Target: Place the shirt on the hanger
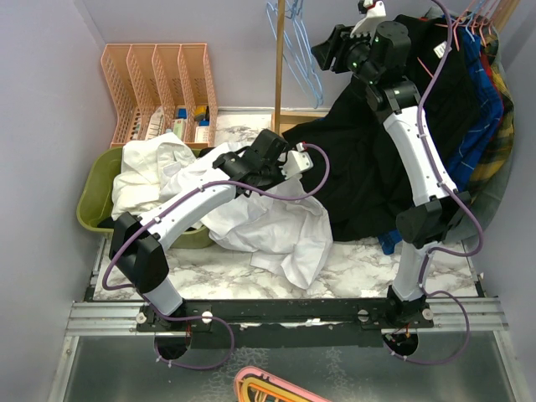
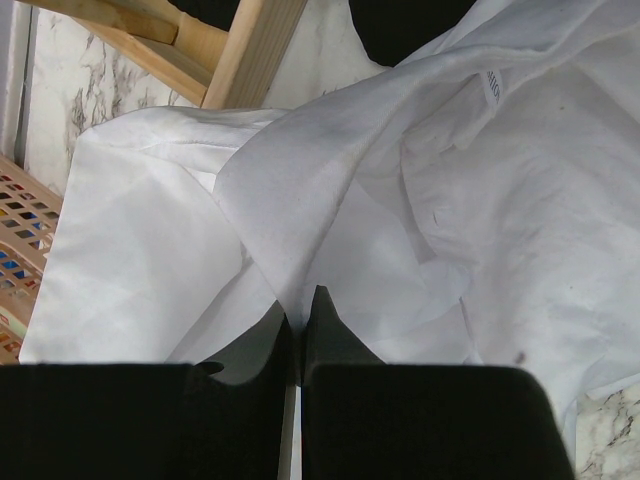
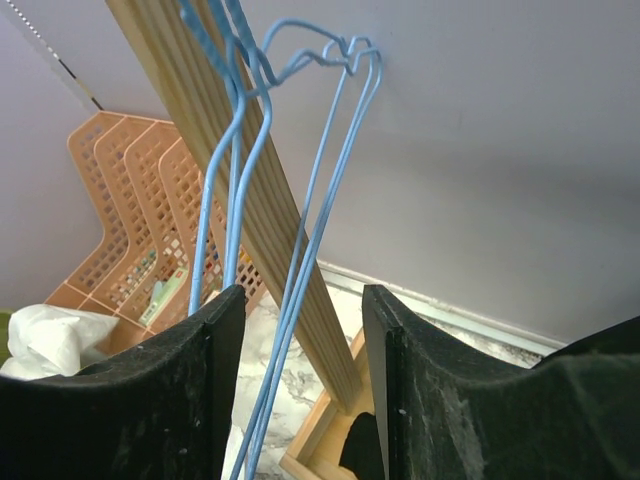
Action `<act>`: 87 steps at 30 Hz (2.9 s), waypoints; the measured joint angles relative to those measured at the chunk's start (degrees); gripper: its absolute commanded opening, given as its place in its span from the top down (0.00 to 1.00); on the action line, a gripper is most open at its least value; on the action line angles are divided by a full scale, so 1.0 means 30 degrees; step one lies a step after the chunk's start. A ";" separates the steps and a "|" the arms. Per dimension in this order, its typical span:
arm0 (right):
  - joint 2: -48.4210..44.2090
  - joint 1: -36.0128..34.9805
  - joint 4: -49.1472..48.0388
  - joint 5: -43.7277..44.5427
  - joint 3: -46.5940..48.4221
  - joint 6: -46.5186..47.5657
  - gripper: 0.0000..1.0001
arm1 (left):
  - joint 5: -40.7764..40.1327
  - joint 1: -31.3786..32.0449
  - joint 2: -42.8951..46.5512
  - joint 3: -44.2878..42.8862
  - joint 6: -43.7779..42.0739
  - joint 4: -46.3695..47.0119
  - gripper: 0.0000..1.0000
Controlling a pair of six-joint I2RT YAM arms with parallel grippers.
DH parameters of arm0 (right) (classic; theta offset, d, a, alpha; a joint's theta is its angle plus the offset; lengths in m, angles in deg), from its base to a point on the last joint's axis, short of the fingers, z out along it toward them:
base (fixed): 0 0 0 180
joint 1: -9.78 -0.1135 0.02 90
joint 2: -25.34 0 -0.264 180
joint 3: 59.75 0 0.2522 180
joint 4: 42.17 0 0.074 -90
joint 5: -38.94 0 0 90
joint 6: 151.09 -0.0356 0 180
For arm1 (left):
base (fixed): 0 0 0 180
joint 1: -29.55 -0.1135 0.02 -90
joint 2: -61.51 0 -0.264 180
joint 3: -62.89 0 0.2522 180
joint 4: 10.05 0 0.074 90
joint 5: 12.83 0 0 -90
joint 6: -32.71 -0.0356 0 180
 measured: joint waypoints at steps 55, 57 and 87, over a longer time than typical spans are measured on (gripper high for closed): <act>-0.0182 0.0000 0.0750 -0.0335 -0.1508 0.0612 0.88 | -0.0007 0.0000 -0.0015 -0.0007 -0.0007 0.0007 1.00; -0.0204 0.0000 0.0882 -0.0066 -0.1348 0.0896 0.99 | -0.0007 0.0000 -0.0015 -0.0007 0.0000 0.0007 1.00; -0.9369 0.0000 0.0619 0.3483 -1.1584 0.2164 0.99 | 0.0204 -0.0007 -0.0015 0.0058 0.0131 -0.0022 1.00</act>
